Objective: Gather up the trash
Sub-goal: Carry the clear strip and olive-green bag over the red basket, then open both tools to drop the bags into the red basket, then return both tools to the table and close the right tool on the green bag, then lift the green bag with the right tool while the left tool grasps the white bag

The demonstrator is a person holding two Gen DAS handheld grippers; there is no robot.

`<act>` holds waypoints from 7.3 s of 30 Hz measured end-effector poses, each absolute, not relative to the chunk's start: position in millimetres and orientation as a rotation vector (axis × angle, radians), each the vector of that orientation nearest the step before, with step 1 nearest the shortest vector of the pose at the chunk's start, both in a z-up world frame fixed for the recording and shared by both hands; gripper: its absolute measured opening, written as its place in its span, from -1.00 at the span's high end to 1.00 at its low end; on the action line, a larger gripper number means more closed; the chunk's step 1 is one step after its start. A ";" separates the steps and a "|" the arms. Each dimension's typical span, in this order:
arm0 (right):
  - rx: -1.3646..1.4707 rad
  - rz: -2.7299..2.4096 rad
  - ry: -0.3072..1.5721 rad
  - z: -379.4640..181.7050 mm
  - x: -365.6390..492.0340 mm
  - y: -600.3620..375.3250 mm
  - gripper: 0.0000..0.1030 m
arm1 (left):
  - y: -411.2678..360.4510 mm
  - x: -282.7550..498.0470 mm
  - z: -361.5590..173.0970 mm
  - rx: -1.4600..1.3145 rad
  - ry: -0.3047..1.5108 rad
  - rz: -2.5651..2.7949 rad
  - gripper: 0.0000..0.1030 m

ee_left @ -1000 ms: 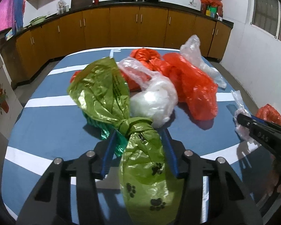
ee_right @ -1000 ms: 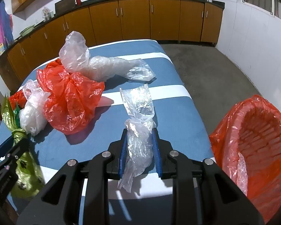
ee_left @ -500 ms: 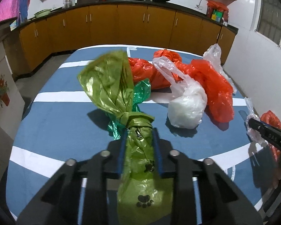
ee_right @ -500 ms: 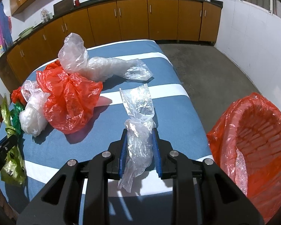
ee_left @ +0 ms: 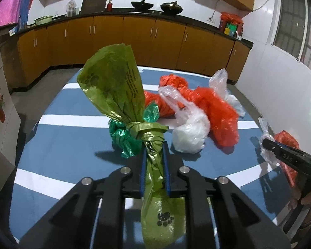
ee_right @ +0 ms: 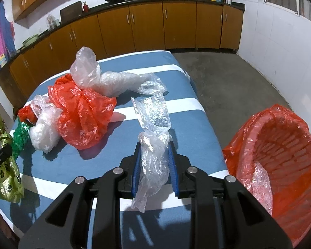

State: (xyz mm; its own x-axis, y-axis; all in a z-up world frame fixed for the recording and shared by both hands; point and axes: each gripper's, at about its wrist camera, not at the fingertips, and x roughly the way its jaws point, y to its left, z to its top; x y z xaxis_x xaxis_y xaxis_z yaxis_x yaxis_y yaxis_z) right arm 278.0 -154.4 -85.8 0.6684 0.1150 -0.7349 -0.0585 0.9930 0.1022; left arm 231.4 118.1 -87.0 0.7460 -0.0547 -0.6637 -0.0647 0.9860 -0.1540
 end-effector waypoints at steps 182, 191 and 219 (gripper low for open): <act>0.032 0.449 0.701 -37.6 241.1 -60.9 0.05 | 189.7 189.5 -54.7 -0.147 0.593 0.256 -0.47; -0.067 0.509 0.765 -67.1 263.8 3.0 0.09 | 220.9 187.7 -59.1 -0.185 0.591 0.296 -0.47; -0.131 0.580 0.790 -76.8 238.4 -19.4 0.44 | 203.0 207.7 -75.4 -0.192 0.640 0.228 -0.47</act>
